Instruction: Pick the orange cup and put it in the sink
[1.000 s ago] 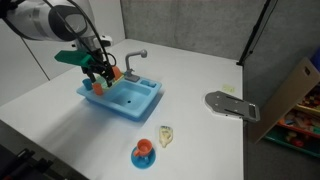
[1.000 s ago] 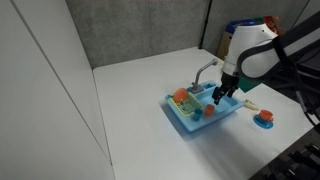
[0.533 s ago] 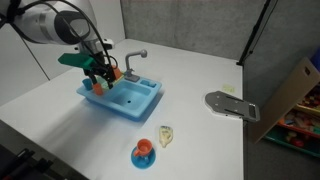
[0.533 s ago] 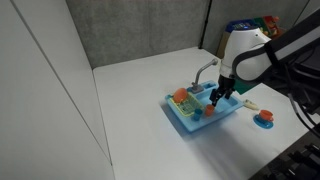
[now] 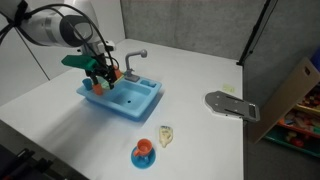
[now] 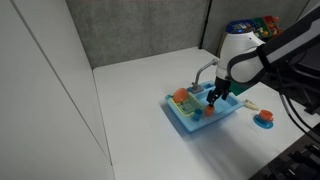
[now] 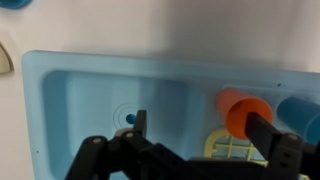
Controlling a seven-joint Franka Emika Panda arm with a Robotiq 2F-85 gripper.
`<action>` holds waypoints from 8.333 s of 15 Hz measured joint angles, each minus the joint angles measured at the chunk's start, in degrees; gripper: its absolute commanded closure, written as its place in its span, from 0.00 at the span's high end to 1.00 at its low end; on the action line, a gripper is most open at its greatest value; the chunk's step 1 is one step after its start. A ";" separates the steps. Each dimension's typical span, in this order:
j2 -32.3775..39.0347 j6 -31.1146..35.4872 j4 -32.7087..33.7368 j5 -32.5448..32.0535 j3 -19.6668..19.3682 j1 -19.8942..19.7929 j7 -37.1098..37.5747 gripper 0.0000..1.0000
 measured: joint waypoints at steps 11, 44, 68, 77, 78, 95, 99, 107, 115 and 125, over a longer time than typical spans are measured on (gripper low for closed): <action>2.66 0.00 2.36 0.00 -0.10 0.72 0.04 0.45; -6.37 -3.69 2.63 5.97 -1.90 -6.28 0.33 0.03; 7.79 1.26 9.53 9.26 -2.83 -8.18 0.27 0.03; 13.02 1.26 13.69 9.38 -2.68 -8.83 -0.17 0.03; 13.41 1.26 13.94 9.38 -2.61 -8.84 -0.21 0.03; 13.32 1.22 15.03 9.42 -2.40 -9.34 -0.31 1.00; 11.34 -0.15 14.92 9.42 -2.65 -9.37 -0.30 0.99; 5.09 -5.91 13.87 7.60 -4.73 -7.09 1.23 1.00; -2.08 -9.31 8.54 2.25 -6.20 -4.97 3.31 1.00; -15.34 -17.83 -0.26 0.87 -6.55 -6.16 3.31 1.00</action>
